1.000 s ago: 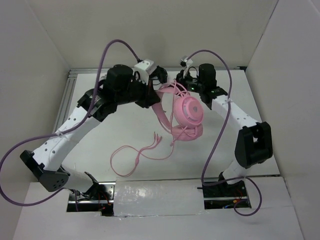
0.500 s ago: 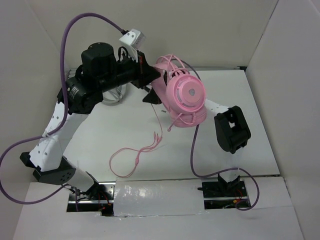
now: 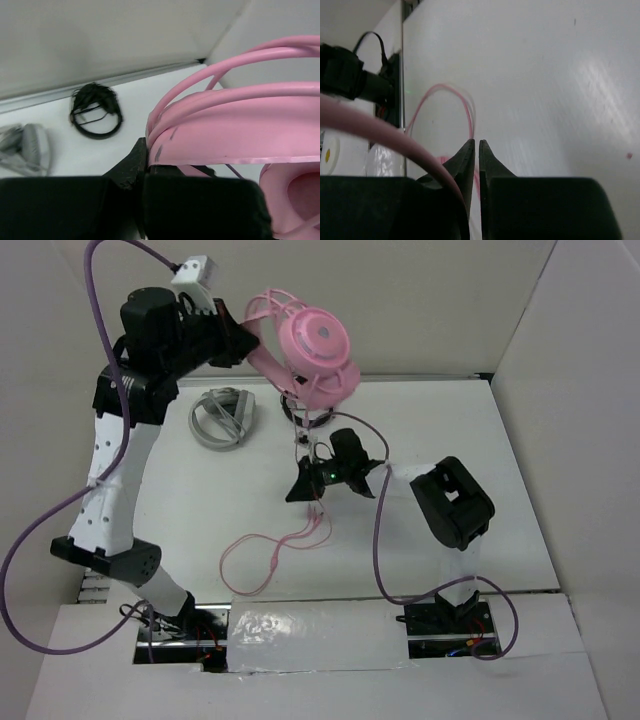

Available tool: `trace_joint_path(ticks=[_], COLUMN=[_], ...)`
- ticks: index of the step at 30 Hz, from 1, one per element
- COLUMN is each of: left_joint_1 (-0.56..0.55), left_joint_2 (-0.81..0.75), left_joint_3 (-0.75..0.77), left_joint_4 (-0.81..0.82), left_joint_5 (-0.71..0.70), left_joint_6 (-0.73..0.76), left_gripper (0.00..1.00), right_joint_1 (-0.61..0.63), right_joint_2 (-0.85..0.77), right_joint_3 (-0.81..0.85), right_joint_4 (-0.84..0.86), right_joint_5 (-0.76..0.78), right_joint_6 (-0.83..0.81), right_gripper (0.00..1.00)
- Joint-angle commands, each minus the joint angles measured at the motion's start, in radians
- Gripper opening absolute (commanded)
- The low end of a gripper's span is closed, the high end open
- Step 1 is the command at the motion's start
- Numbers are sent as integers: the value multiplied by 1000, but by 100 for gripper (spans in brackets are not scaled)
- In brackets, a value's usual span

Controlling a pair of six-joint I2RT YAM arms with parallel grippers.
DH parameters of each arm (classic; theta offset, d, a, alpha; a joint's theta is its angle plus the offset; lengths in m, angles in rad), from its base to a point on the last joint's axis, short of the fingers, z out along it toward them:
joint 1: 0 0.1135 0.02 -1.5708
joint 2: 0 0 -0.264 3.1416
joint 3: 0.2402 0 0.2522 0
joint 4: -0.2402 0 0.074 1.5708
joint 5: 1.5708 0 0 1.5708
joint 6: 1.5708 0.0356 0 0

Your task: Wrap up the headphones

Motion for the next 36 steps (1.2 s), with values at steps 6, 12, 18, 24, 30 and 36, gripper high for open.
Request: trace_joint_path(ticks=[6, 12, 18, 24, 30, 36], left_joint_1=[231, 251, 367, 498, 542, 464], left_joint_2=[107, 108, 130, 154, 170, 202], left_joint_3=[37, -48, -49, -26, -29, -40], left_joint_4=[35, 32, -19, -66, -117, -177], left_joint_5=[-56, -199, -123, -18, -38, -199], left_joint_6=[-252, -256, -295, -321, -336, -370], left_gripper=[0, 0, 0, 0, 0, 0], right_joint_1=[21, 61, 61, -3, -66, -8], right_joint_2=[-215, -518, -746, -817, -825, -914], right_joint_3=[-273, -440, -506, -538, -546, -482], right_joint_4=[-30, -139, -335, -400, -378, -447], right_joint_5=[-16, 250, 671, 832, 744, 616], right_joint_6=[-77, -75, -20, 63, 11, -106], right_gripper=[0, 0, 0, 0, 0, 0])
